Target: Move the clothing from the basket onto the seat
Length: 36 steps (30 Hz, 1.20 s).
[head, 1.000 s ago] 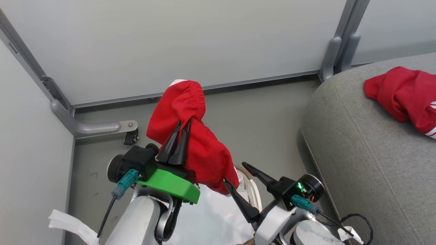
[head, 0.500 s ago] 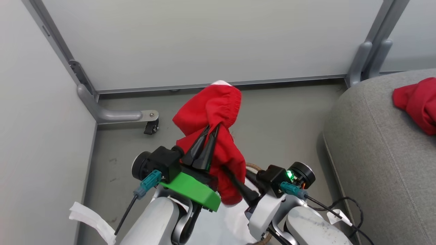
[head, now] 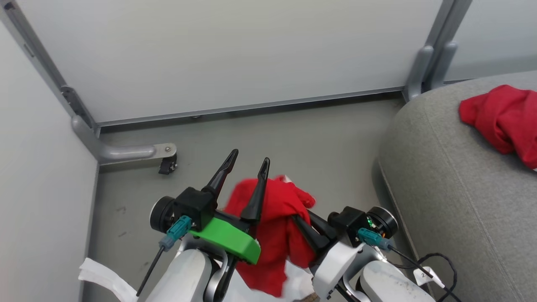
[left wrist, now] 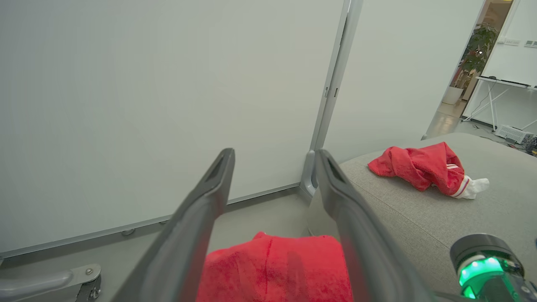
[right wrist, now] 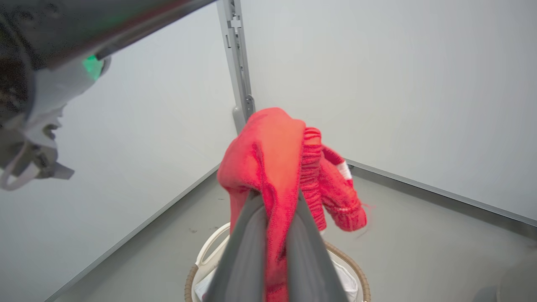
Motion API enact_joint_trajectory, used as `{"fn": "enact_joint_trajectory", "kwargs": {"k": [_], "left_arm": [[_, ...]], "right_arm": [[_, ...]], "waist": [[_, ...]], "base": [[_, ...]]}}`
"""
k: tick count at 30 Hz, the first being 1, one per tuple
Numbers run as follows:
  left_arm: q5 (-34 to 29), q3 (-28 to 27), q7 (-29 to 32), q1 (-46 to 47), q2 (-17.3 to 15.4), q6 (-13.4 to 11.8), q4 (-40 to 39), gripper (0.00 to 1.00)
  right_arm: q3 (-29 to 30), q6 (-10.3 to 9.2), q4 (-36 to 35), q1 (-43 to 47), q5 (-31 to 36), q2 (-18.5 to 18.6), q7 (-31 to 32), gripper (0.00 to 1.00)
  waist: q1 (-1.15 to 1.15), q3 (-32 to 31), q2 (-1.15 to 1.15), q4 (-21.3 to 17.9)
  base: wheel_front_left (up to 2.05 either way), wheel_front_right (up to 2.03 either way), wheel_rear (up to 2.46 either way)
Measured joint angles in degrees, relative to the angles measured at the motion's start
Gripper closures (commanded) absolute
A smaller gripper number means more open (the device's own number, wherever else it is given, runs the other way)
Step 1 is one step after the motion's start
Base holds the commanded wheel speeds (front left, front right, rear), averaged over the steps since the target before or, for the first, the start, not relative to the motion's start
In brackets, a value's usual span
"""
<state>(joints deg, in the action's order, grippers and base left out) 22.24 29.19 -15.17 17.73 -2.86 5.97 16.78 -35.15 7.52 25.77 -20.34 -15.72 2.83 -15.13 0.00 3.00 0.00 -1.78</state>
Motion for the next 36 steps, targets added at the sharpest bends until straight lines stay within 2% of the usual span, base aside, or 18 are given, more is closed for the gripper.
{"fn": "enact_joint_trajectory", "kwargs": {"k": [7, 16, 22, 28, 31, 36], "left_arm": [[-2.18, -2.08, 0.0, -1.48, 0.01, 0.57, 0.29, 0.0], [-4.49, -3.45, 0.0, -2.37, 0.05, 1.09, 0.51, 0.0], [-4.54, -0.73, 0.0, -1.88, 0.12, 1.33, 1.36, 0.0], [-4.47, 2.43, 0.0, 0.24, 0.13, 1.35, 2.3, 0.0], [-4.56, 3.25, 0.0, 1.14, 0.13, 1.37, 2.5, 0.0], [-5.19, 3.83, 0.0, 1.86, -0.21, 1.41, 2.66, 0.0]], "right_arm": [[2.12, 0.0, -1.51, 2.79, 0.8, -0.02, 0.0, 1.0], [5.61, 0.0, -3.22, 5.7, 1.89, 0.07, 0.0, 1.0], [10.59, 0.0, -5.73, 7.71, 2.46, 0.11, 0.0, 1.0], [15.27, 0.0, -8.79, 7.74, 4.89, 0.11, 0.0, 1.0], [17.36, 0.0, -9.99, 4.64, 6.04, 0.59, 0.04, 1.0], [21.6, 0.0, -12.91, -5.14, 6.75, 5.93, 0.05, 1.0]], "waist": [[0.0, 0.09, 0.0, -6.88], [0.0, 0.97, 0.0, -18.06], [0.0, 2.03, 0.0, -24.91], [0.0, 4.43, 0.0, -28.21], [0.0, 6.08, 0.0, -28.84], [0.0, 8.83, 0.0, -29.41]], "base": [[0.0, 0.0, 0.0], [0.0, 0.0, 0.0], [0.0, 0.0, 0.0], [0.0, 0.0, 0.0], [0.0, 0.0, 0.0], [0.0, 0.0, 0.0]]}}
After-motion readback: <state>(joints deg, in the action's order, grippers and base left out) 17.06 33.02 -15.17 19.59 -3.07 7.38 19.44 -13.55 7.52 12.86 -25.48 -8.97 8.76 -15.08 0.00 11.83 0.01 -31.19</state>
